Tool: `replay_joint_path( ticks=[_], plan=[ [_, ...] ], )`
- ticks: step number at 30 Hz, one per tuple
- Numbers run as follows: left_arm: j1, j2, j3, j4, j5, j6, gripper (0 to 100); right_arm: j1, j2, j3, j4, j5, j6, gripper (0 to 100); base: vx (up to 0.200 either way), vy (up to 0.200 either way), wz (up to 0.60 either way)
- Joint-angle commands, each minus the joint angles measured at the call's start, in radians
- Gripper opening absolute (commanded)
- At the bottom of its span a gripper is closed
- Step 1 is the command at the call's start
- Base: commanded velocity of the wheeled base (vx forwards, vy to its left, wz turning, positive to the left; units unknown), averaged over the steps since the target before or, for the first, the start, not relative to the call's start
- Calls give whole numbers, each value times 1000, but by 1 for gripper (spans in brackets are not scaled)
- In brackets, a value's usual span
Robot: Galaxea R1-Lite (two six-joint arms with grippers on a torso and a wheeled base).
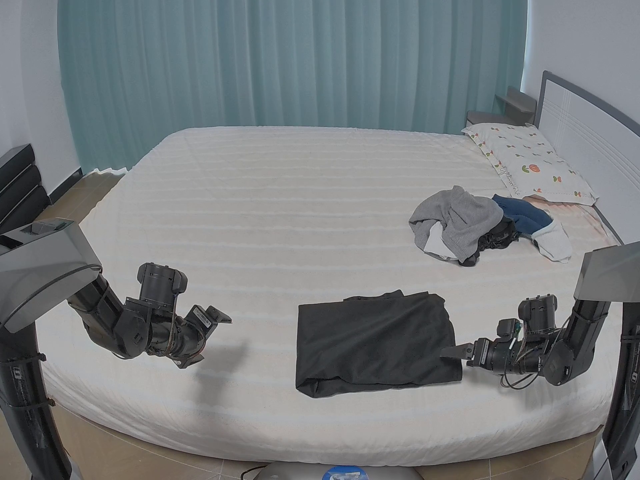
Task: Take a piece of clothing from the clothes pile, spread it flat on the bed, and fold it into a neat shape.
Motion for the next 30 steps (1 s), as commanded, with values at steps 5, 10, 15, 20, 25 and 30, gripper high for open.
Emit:
replay_joint_path(
  ticks=[5,10,15,20,25,30],
  plan=[
    [0,0,0,-1,0,0,100,8,11,29,2,-1,-4,0,0,0,0],
    [0,0,0,-1,0,0,100,3,7,38,0,-1,-6,0,0,0,0],
    [0,0,0,-1,0,0,100,-15,-9,52,-3,0,-13,0,0,0,0],
    [0,0,0,-1,0,0,100,-25,-27,70,-1,4,-32,0,0,0,0],
    [0,0,0,-1,0,0,100,-34,-24,76,-1,4,-67,0,0,0,0],
    [0,0,0,-1,0,0,100,-57,-24,81,0,4,-104,0,0,0,0]
  ],
)
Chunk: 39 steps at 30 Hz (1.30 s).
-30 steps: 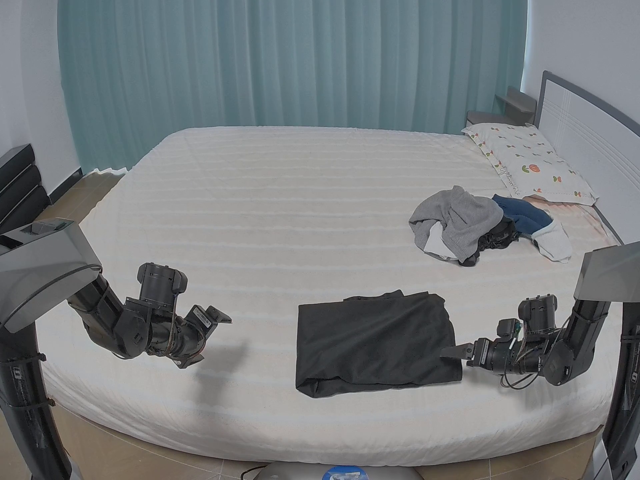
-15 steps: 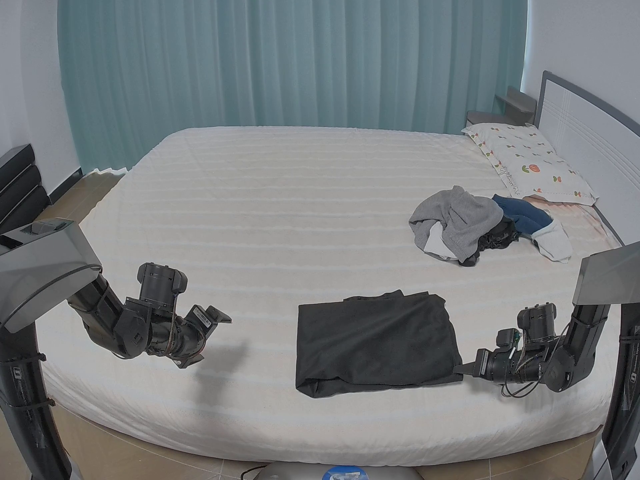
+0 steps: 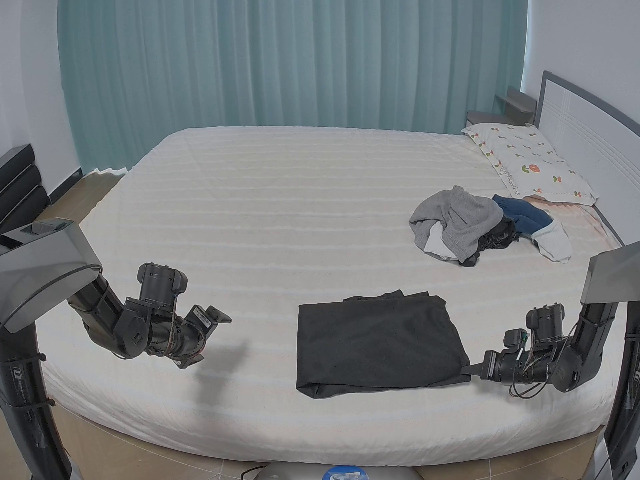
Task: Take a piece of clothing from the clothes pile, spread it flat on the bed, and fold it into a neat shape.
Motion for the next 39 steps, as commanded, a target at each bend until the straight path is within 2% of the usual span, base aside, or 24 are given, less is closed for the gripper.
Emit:
replay_joint_path(
  ticks=[1,15,16,24,25,30,36,39],
  plan=[
    [0,0,0,0,0,0,100,-20,-1,3,2,0,-21,0,0,0,0],
    [0,0,0,0,0,0,100,-21,30,-7,12,-1,-65,0,0,0,0],
    [0,0,1,0,0,0,100,-21,33,-10,12,-1,-67,100,0,0,0],
    [0,0,0,0,0,0,100,-18,39,-90,13,2,-42,100,0,0,0],
    [0,0,0,0,0,0,100,-9,44,-168,19,3,34,100,0,0,0],
    [0,0,0,0,0,0,100,25,94,-349,82,-29,172,100,0,0,0],
    [0,0,0,0,0,0,100,59,170,-530,157,-116,192,100,0,0,0],
    [0,0,0,0,0,0,100,77,196,-616,219,-124,218,100,0,0,0]
  ],
)
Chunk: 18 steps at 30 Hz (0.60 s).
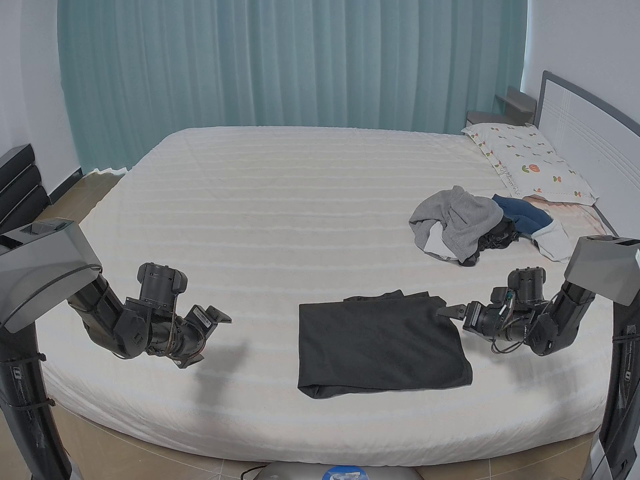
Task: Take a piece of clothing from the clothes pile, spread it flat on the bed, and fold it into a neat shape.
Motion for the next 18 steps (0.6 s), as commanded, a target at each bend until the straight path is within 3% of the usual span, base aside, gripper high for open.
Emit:
replay_joint_path(
  ticks=[1,6,7,18],
  plan=[
    [0,0,0,-1,0,0,100,46,91,-168,85,-38,50,100,0,0,0],
    [0,0,0,-1,0,0,100,52,126,-274,143,-50,91,100,0,0,0],
    [0,0,2,-1,0,0,100,52,128,-275,145,-50,91,0,0,0,0],
    [0,0,0,-1,0,0,100,42,142,-314,158,-102,95,0,0,0,0]
  ],
)
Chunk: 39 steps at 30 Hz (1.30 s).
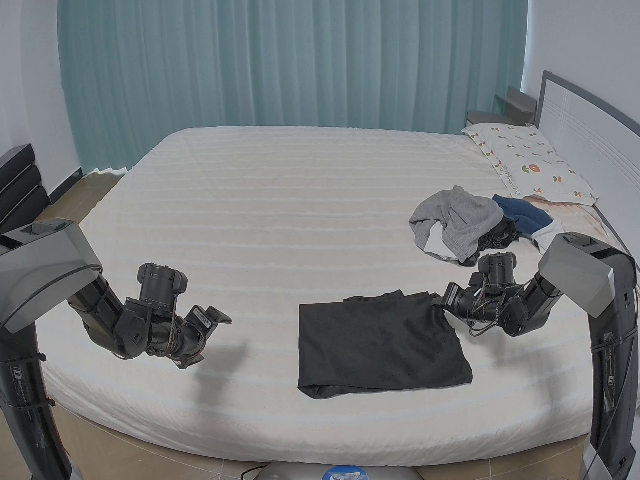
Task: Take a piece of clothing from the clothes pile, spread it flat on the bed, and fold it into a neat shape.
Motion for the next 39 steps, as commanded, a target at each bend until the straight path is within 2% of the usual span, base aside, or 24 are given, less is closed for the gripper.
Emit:
replay_joint_path(
  ticks=[1,21,22,28,34,37,39],
  plan=[
    [0,0,-1,-1,0,0,100,-4,9,-6,-4,0,3,0,0,0,0],
    [0,0,-1,-1,0,0,100,-32,6,3,-18,0,23,0,0,0,0],
    [0,0,-1,-1,0,0,100,-30,6,3,-18,0,23,100,0,0,0],
    [0,0,0,-1,0,0,100,-32,-14,32,-38,1,27,100,0,0,0],
    [0,0,0,-1,0,0,100,-50,-117,192,-80,60,4,100,0,0,0],
    [0,0,0,-1,0,0,100,-72,-201,370,-86,155,-82,100,0,0,0],
    [0,0,-1,-1,0,0,100,-76,-232,460,-95,193,-151,100,0,0,0]
  ],
)
